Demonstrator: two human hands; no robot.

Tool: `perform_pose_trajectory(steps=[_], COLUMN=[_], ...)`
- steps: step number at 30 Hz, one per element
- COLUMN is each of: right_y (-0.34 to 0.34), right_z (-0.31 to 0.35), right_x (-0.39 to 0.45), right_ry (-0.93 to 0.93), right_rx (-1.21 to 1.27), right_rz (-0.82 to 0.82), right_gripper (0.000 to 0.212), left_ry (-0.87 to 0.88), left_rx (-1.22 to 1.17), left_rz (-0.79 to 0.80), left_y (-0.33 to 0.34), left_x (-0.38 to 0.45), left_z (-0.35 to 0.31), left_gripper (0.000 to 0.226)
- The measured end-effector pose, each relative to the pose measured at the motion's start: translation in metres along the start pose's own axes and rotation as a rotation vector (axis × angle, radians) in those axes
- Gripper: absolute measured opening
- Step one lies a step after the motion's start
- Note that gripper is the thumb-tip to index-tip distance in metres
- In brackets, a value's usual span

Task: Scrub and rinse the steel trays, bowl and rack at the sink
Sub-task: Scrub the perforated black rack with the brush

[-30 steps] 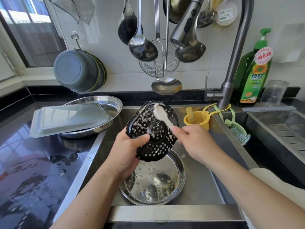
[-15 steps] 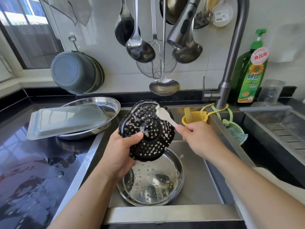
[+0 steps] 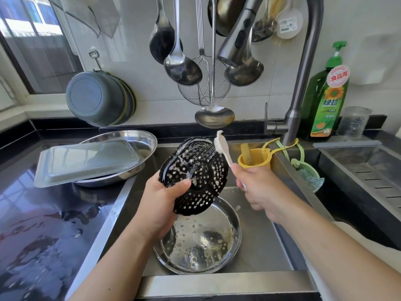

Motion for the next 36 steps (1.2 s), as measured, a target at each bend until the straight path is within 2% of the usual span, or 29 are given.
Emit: perform_pose_trajectory(steps=[3,8,12,15,18,21,26,31,36], right_y=[0.0,0.022,0.005,0.001,0.014,0.021,-0.01,0.013,-0.005], right_z=[-0.003,0.015,0.004,-0.009,0.005,0.017,0.005,0.029,0.025], right_x=[0.0,-0.017,-0.008,-0.004,-0.01,-0.016,-0.005,-0.022,-0.015], right_ry=[0.018,-0.058,-0.002,0.07,-0.018,-0.117,-0.047,-0.245,-0.229], right_rx=[0.029,0.105,0.019,0.017,0.054,-0.041,-0.131,-0.355,-0.392], right_rz=[-0.005,0.152,0.019,0.023,0.081,0.099,-0.059,0.009,-0.113], right_gripper=[0.047,0.046,0.048,0.047,0.048,0.049,0.05,0.05,0.058], left_ry=[0.019,0.036,0.001,-0.006,0.01,0.016,-0.015,-0.066,-0.055], left_rx=[0.054,0.345,0.186,0.185,0.312,0.407,0.196,0.07,0.018], left_rz=[-0.012,-0.004,-0.008,-0.012,-0.031,-0.037,-0.038,-0.016,-0.031], left_y=[-0.004,-0.002,-0.007,-0.009,-0.008,-0.006,-0.008,-0.003,-0.006], left_x=[0.001,-0.001,0.001,0.001,0.001,0.0,0.0,-0.001,0.001], left_z=[0.0,0.006,0.003,0.001,0.003,0.007,0.002,0.004,0.0], left_gripper=[0.056,0.031,0.05,0.051,0.04,0.029,0.046,0.046,0.049])
Point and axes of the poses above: each hand's wrist, its own x-axis towards the middle knuckle, its own y-axis out of the palm, z = x × y, the point moved 7 cm from there along x, towards the middle knuckle, and after that the axes turned 10 degrees about -x, right-handed, at the moved point
